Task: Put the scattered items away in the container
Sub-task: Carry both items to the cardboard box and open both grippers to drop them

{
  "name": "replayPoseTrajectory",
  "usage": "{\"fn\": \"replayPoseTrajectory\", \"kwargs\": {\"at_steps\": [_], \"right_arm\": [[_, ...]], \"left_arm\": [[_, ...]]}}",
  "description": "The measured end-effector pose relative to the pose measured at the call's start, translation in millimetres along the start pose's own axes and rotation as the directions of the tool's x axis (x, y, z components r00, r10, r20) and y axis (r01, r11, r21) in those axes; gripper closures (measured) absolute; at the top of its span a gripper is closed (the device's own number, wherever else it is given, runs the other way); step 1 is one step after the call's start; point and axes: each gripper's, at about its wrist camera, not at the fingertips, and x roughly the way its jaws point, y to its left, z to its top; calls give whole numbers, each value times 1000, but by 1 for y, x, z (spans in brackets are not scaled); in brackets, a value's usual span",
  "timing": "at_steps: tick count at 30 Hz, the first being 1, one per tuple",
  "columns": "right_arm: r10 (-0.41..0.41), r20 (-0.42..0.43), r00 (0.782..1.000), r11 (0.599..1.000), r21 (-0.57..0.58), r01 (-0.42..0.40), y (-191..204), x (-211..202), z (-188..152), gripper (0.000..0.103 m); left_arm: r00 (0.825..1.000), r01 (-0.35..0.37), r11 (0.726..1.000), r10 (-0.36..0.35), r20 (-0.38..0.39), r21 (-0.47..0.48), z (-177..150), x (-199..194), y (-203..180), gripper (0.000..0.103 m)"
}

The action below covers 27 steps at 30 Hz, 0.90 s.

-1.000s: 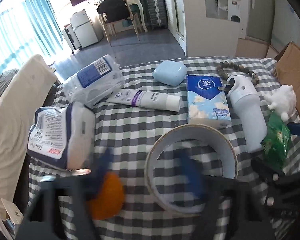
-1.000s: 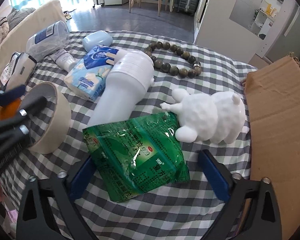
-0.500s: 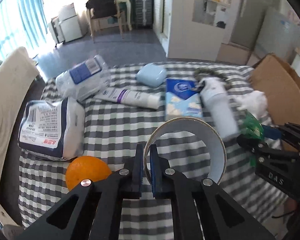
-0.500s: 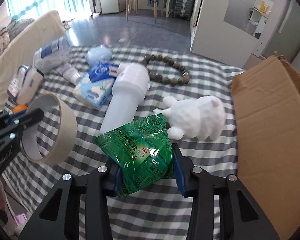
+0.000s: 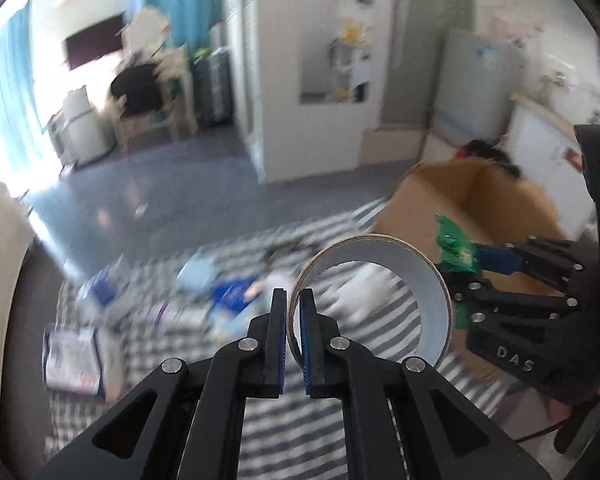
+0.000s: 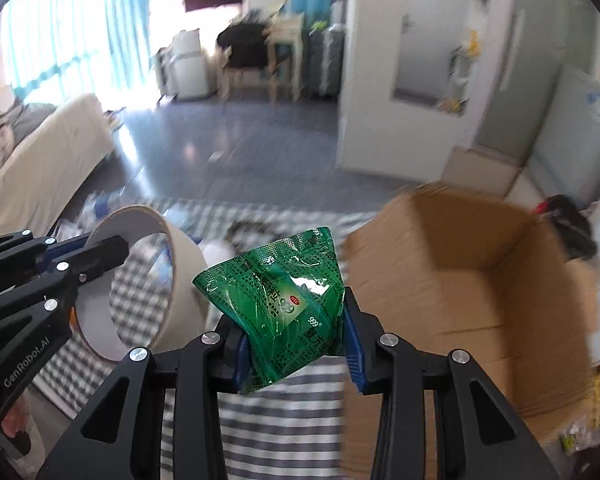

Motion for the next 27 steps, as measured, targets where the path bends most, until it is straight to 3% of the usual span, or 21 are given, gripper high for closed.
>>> {"fn": "replayPoseTrajectory", "kwargs": {"at_steps": [3,5,11,15,20,21,22,23,25,26,27], "right_arm": [[-83,40,996,996,48,81,-34,-27,5,66],[-134,40,990,987,89,130,-60,-38,4,66],[-239,-94,966,946,202,253,-140,-28,-18,66],[-242,-211,947,921,259,293,-183,-6,-39,66],[-217,-272,937,910,292,296,-214,23,-54,63],[-226,-280,933,907,290,307,-216,26,-55,58],[-242,-288,927,904,280,323,-216,29,-57,47],[-261,-293,920,900,270,341,-218,29,-58,38],[-314,-302,900,880,262,395,-222,26,-60,21],[-312,-297,903,879,271,393,-224,24,-59,21],[-300,-289,909,881,282,380,-225,22,-57,20]], "left_arm": [[996,63,997,-66,54,52,31,-3,-37,97],[990,132,989,-134,45,60,45,5,-59,97],[976,215,967,-216,-6,139,67,46,-142,97],[968,247,957,-236,-85,155,72,83,-186,97],[966,239,959,-218,-142,152,69,117,-208,93],[968,230,961,-208,-143,152,68,119,-209,89],[969,223,962,-201,-144,157,65,119,-210,74],[972,209,963,-185,-147,168,63,120,-211,41],[989,117,976,-98,-111,181,61,118,-209,12],[994,87,979,-74,-80,182,61,114,-206,4],[994,95,979,-84,-69,182,61,110,-202,2]]}}
